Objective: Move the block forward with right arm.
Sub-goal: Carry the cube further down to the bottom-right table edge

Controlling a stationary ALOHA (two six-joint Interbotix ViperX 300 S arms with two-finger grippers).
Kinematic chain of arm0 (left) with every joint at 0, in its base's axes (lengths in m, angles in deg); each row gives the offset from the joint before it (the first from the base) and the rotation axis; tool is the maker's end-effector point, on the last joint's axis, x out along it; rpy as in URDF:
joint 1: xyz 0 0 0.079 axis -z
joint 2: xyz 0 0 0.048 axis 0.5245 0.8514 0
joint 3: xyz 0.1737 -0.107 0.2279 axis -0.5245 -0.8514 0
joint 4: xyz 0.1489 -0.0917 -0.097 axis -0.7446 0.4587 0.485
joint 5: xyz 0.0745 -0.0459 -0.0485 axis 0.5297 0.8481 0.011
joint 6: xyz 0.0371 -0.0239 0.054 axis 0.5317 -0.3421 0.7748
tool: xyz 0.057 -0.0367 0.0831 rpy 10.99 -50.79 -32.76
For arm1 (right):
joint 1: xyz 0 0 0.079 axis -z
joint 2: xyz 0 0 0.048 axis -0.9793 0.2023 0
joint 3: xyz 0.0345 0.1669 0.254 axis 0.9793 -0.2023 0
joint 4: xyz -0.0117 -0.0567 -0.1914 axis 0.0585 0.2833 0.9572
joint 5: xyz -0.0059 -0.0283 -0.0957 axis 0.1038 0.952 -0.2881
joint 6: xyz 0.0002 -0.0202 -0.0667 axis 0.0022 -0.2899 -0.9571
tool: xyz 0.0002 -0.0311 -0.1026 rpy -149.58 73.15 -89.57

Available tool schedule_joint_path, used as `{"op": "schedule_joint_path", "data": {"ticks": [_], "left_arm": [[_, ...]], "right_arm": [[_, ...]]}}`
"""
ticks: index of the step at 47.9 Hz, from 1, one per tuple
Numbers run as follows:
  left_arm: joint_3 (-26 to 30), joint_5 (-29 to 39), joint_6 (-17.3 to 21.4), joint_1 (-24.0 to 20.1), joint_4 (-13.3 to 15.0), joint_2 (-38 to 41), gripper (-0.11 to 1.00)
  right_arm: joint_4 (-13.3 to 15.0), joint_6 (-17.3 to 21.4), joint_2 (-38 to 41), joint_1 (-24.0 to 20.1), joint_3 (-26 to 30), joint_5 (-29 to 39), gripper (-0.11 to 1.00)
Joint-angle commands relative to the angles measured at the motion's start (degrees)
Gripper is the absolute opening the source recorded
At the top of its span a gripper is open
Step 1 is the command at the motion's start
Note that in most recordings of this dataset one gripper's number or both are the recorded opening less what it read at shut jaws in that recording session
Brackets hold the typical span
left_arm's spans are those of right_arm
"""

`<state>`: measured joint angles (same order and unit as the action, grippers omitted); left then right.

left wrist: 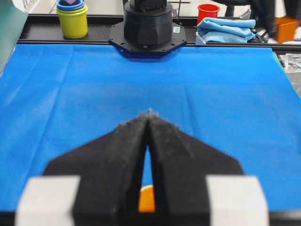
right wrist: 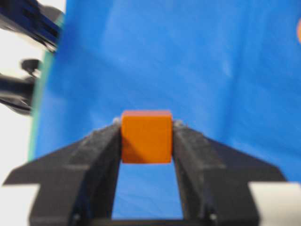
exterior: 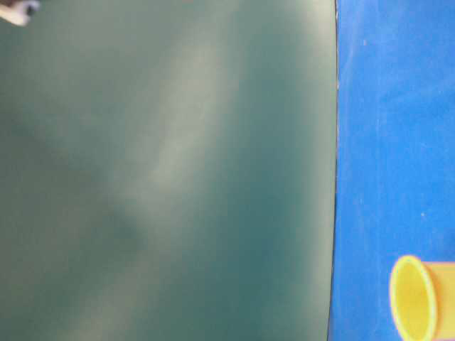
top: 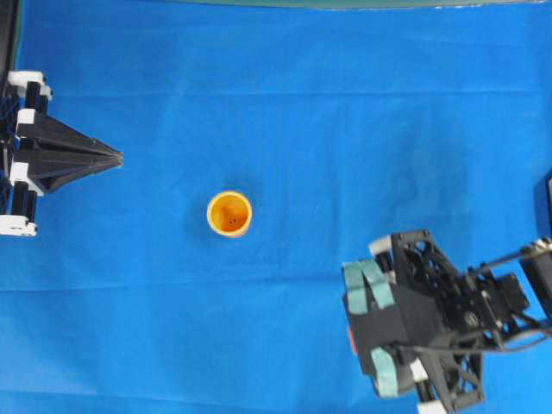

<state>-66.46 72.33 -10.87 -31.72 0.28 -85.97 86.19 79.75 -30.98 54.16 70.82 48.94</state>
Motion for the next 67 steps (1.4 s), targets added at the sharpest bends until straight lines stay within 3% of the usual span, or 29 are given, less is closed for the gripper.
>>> {"op": "schedule_joint_path", "data": {"ticks": [1, 16, 39, 67], "left_arm": [[1.9, -0.4, -0.1, -0.1, -0.2, 0.5, 0.01], [1.8, -0.4, -0.1, -0.1, -0.1, 0.5, 0.01], [1.8, -0.4, -0.1, 0.0, -0.1, 0.5, 0.01], [1.8, -0.4, -0.1, -0.1, -0.1, 0.6, 0.01]], "right_arm": [[-0.2, 1.5, 0.0, -1.8, 2.3, -1.8, 0.41], [-0.2, 4.7, 2.2, -5.4, 6.4, -3.0, 0.41], [-0.2, 5.1, 5.8, -8.2, 13.0, -3.0, 0.41], [-0.5, 7.5, 6.4, -9.6, 15.1, -3.0, 0.41]]}}
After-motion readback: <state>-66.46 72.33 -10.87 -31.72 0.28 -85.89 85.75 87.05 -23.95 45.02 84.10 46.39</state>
